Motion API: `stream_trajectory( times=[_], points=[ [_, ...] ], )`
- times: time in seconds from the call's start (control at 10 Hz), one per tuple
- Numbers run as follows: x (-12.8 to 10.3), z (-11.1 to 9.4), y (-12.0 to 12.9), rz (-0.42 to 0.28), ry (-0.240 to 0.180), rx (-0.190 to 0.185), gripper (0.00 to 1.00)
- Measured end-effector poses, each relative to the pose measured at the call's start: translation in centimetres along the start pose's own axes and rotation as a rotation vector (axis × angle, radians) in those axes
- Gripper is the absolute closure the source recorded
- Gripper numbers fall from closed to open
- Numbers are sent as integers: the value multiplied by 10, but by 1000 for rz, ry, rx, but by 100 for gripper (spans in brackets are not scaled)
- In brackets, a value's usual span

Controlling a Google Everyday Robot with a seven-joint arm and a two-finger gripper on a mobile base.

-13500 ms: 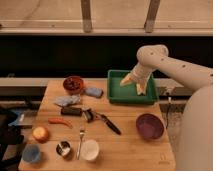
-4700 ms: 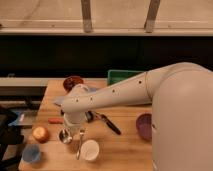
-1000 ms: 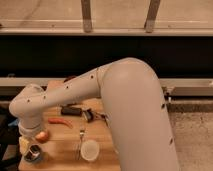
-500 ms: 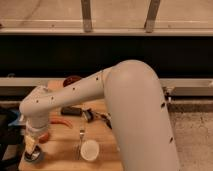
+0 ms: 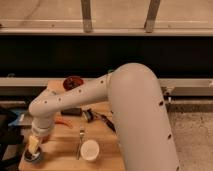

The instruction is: Stack cups on top of each other

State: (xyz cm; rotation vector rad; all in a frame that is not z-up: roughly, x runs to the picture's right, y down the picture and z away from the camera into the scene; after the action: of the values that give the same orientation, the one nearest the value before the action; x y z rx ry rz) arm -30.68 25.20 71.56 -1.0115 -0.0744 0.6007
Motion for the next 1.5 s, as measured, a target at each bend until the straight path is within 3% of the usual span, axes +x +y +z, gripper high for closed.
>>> stream_trajectory(
  times=[0.2,0.3,0.9,1.2,1.5],
  points=[
    [1,9,-3,8,-3,-24,29],
    [0,12,-4,7,-3,-33,36],
    [-4,19,2,-18,-10,-55,95],
    [-3,14,4,-25,-14,-44,100],
    [-1,-10,0,-21,0,9,100]
  ],
)
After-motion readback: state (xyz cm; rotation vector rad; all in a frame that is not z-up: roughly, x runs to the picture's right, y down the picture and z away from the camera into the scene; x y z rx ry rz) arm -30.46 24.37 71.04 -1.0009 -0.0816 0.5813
